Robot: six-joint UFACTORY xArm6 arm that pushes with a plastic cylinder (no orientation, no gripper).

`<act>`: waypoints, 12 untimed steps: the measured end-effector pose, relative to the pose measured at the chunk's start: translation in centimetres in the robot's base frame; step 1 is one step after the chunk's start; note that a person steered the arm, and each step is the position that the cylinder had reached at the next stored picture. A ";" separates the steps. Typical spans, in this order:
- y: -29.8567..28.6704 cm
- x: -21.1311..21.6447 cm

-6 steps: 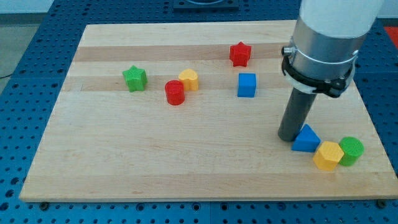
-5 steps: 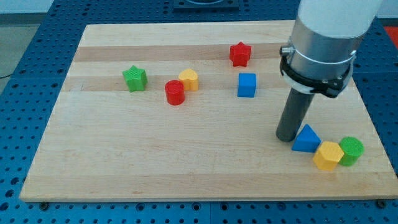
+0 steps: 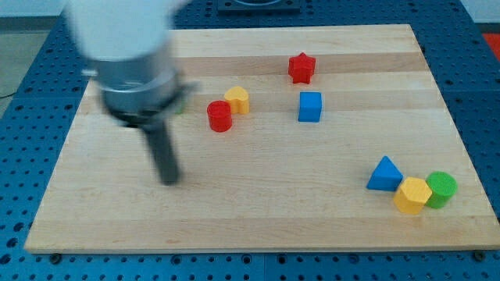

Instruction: Move the green star towards bottom right

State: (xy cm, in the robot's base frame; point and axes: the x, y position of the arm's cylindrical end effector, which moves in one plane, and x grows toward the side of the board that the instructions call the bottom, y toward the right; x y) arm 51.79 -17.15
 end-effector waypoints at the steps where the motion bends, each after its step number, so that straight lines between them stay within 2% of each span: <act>1: -8.6 -7.7; 2: -8.7 -17.6; 3: -2.5 -18.1; 6: 7.1 -7.9; 7: 13.3 -5.3; 9: 21.5 1.1; 10: 19.9 1.7; 11: 14.6 1.9; 12: 13.0 3.5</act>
State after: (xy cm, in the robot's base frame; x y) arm 55.27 -4.16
